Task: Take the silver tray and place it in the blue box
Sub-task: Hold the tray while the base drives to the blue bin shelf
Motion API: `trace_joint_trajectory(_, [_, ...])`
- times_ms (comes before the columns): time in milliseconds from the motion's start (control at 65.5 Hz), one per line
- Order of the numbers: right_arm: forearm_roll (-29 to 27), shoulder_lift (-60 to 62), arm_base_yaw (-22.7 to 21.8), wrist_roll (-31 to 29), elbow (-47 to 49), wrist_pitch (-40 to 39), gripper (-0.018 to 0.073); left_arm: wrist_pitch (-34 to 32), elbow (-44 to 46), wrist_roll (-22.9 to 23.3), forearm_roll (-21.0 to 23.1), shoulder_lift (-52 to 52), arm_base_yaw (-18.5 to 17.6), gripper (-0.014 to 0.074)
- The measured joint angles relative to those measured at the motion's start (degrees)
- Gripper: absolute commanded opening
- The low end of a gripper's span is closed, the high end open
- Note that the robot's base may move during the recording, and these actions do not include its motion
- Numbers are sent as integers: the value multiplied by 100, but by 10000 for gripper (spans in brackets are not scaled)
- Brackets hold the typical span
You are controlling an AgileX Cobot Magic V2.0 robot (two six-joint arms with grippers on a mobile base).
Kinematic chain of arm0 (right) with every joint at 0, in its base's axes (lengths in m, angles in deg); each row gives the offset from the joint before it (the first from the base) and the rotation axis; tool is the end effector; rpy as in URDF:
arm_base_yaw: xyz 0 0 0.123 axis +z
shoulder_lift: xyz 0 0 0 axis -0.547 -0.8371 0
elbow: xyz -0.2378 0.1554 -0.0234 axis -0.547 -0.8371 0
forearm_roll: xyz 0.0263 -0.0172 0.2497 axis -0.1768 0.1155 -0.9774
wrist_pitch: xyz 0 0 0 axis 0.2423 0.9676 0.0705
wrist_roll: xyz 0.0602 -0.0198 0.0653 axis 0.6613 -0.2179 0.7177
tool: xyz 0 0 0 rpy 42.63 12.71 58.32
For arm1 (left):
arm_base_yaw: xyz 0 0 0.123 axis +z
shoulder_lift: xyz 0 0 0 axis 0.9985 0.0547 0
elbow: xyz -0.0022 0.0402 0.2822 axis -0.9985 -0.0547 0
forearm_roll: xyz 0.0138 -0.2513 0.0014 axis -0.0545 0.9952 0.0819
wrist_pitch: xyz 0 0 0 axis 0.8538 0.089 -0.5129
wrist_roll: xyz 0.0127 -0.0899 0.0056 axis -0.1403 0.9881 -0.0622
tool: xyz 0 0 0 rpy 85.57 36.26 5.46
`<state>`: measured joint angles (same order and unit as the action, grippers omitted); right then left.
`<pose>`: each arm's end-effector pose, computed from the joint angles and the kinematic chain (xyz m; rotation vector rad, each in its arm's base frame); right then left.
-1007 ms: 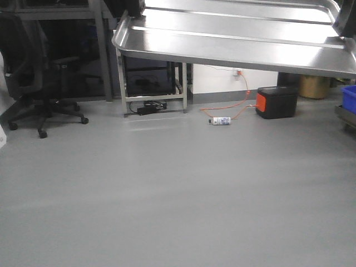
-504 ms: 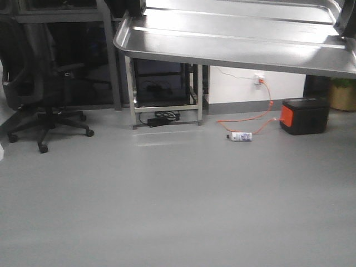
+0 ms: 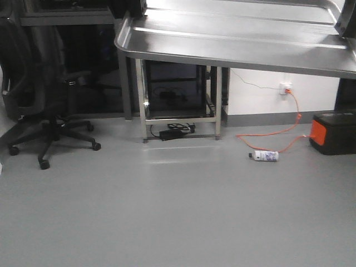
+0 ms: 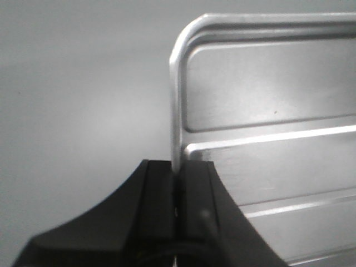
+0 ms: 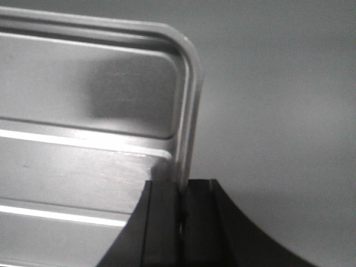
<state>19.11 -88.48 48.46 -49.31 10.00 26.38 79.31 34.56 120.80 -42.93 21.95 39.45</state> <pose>0.2566 0.0708 0.3470 0.0292 2.6243 0.2044 0.2540 -0.2503 0.3777 0.2867 2.6109 -0.2302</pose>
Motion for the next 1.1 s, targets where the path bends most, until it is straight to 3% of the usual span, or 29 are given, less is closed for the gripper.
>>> trace_joint_trajectory(1099, [40,0,0,0,0,26,57,-10,0,0,22,92,0,-106])
